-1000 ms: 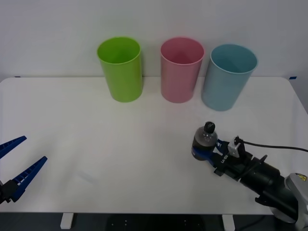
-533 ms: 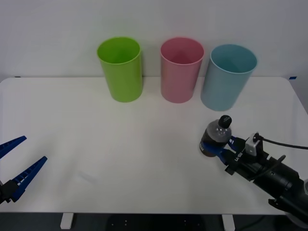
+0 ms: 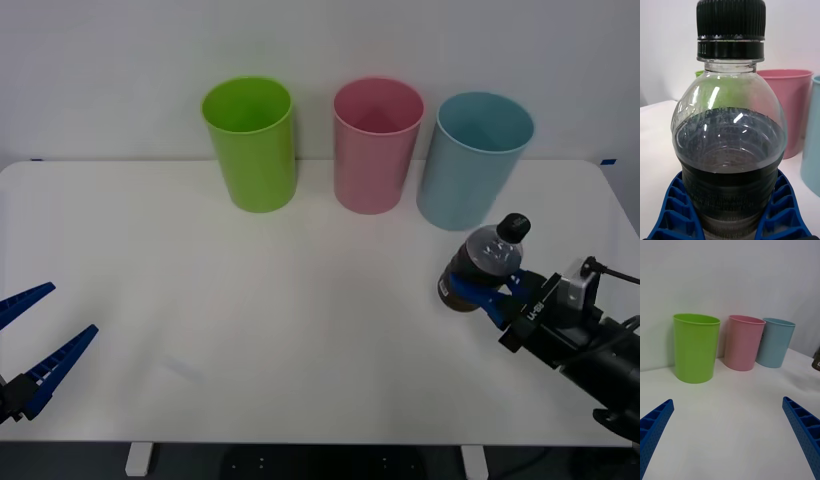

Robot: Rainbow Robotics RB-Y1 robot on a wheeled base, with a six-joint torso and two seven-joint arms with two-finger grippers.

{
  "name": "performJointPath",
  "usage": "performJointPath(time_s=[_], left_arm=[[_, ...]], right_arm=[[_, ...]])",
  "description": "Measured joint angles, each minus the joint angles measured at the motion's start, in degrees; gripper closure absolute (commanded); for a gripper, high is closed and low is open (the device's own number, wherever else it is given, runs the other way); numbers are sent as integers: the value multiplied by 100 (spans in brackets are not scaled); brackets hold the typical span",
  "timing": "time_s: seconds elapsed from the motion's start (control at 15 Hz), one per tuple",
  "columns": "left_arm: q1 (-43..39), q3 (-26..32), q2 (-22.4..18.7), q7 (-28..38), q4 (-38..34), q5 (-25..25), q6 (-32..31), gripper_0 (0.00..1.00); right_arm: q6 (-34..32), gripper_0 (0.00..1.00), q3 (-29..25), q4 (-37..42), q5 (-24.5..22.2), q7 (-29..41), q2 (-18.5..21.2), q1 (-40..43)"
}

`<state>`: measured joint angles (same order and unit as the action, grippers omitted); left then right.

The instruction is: Grasp the object on the table and drop it into the matching bin: aluminum can to the light blue bin, PET bottle to the pink bin.

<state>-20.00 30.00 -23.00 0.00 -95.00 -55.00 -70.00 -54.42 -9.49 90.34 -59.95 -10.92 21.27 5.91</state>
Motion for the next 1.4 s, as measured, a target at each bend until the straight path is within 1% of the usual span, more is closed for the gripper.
performJointPath(time_s=[0.33, 0.53, 0.8, 1.07, 1.27, 1.4], left_arm=[[0, 0, 0, 0, 0, 0, 0, 0], [0, 0, 0, 0, 0, 0, 0, 0], [0, 0, 0, 0, 0, 0, 0, 0], [0, 0, 0, 0, 0, 0, 0, 0], [0, 0, 0, 0, 0, 0, 0, 0], [0, 0, 0, 0, 0, 0, 0, 0]], right_arm=[[46, 100, -169, 586, 0, 766, 0, 15], [252, 100, -184, 924, -3, 1191, 65, 15], [791, 100, -47, 1305, 34, 1673, 376, -110], [1188, 100, 89, 1358, 106, 1931, 635, -543], [1299, 100, 147, 1350, 101, 2407, 868, -904], [1301, 100, 152, 1314, 15, 2710, 984, -1141]])
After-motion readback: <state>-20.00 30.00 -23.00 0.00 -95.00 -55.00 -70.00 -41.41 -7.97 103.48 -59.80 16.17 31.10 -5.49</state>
